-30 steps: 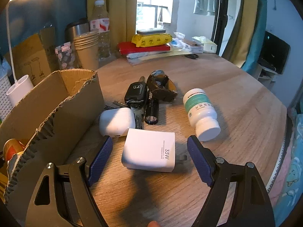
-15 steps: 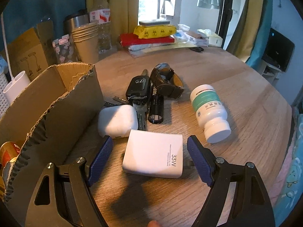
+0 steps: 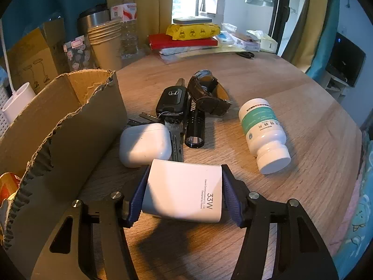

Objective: Organize rigid objects
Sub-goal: 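Grasp the white rectangular charger with the right tool and lift it, then carry the white charger into the box with the right tool and release, then move the right tool back to the white pill bottle, then close the right tool around the white pill bottle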

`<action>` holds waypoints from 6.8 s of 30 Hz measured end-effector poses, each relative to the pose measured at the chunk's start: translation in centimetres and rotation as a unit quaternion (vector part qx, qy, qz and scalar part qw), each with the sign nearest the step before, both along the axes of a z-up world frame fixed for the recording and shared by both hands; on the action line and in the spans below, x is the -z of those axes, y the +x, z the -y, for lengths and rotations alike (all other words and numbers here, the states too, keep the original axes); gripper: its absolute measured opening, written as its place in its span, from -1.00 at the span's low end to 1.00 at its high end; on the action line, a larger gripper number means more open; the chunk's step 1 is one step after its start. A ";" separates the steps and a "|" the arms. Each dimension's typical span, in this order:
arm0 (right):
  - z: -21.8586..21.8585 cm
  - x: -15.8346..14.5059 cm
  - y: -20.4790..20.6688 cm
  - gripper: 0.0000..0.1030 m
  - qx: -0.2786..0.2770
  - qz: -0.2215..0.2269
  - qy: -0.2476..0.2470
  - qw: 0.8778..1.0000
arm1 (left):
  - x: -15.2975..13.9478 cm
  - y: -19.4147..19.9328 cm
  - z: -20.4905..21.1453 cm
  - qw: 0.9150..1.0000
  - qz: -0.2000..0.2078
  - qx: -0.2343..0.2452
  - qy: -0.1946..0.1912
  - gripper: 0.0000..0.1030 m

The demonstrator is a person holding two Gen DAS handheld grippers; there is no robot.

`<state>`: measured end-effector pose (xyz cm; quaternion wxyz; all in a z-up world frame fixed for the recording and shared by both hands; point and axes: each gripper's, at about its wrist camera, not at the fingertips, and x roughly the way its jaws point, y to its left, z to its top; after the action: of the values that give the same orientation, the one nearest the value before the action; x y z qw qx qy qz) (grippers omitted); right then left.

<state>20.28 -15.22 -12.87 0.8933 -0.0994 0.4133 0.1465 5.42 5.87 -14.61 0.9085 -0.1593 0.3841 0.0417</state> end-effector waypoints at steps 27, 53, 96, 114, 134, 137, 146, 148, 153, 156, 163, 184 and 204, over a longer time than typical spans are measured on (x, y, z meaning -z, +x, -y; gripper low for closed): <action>0.7 -1.1 -1.1 0.13 -0.016 0.020 0.041 0.999 | -0.3 -0.4 0.0 1.000 0.008 0.006 -0.001 -0.49; -0.8 -8.7 -5.5 0.13 -0.052 0.095 0.079 0.991 | -0.2 -0.4 0.0 1.000 0.007 0.007 0.001 -0.49; -13.9 -4.3 -6.1 0.13 -0.207 0.029 0.024 0.978 | -0.2 -0.4 -0.1 1.000 0.009 0.002 0.000 -0.49; -14.0 -3.8 -5.9 0.14 -0.207 0.014 0.015 0.978 | -0.3 -0.7 -0.6 1.000 0.009 -0.013 -0.004 -0.45; -13.5 -4.6 -6.5 0.17 -0.203 0.032 0.036 0.978 | -0.5 -1.0 -0.8 0.999 0.020 -0.032 -0.004 -0.50; -13.0 -5.2 -6.7 0.17 -0.201 0.040 0.044 0.978 | -0.4 -0.9 -0.7 0.999 0.018 -0.027 -0.006 -0.79; -9.7 -6.8 -6.4 0.18 -0.171 0.054 0.071 0.981 | -0.6 -0.9 -0.7 0.999 0.024 -0.021 -0.009 -0.83; -8.5 -7.0 -6.0 0.18 -0.158 0.053 0.080 0.983 | -0.6 -0.9 -0.6 0.999 0.024 -0.020 -0.008 -0.83; -6.1 -7.3 -5.2 0.18 -0.128 0.056 0.094 0.986 | -0.5 -1.0 -0.7 1.000 0.022 -0.019 -0.009 -0.83; -4.4 -7.6 -4.7 0.18 -0.107 0.061 0.099 0.987 | -0.5 -0.9 -0.7 1.000 0.021 -0.019 -0.010 -0.83; -0.1 -7.9 -3.1 0.23 -0.044 0.074 0.101 0.991 | -0.4 -0.7 -0.7 1.000 0.019 -0.018 -0.011 -0.83; 5.8 -3.1 3.6 0.36 0.065 0.064 0.026 0.995 | -0.1 -0.4 -0.8 1.000 0.014 -0.015 -0.019 -0.79; 7.0 -0.9 7.6 0.36 0.075 0.010 0.061 0.995 | 0.1 -0.3 -1.1 0.999 0.013 -0.016 -0.025 -0.78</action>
<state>27.84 -22.21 -11.92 0.9103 -0.0149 0.4008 0.1028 5.15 6.96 -14.68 0.9083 -0.1885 0.3707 0.0449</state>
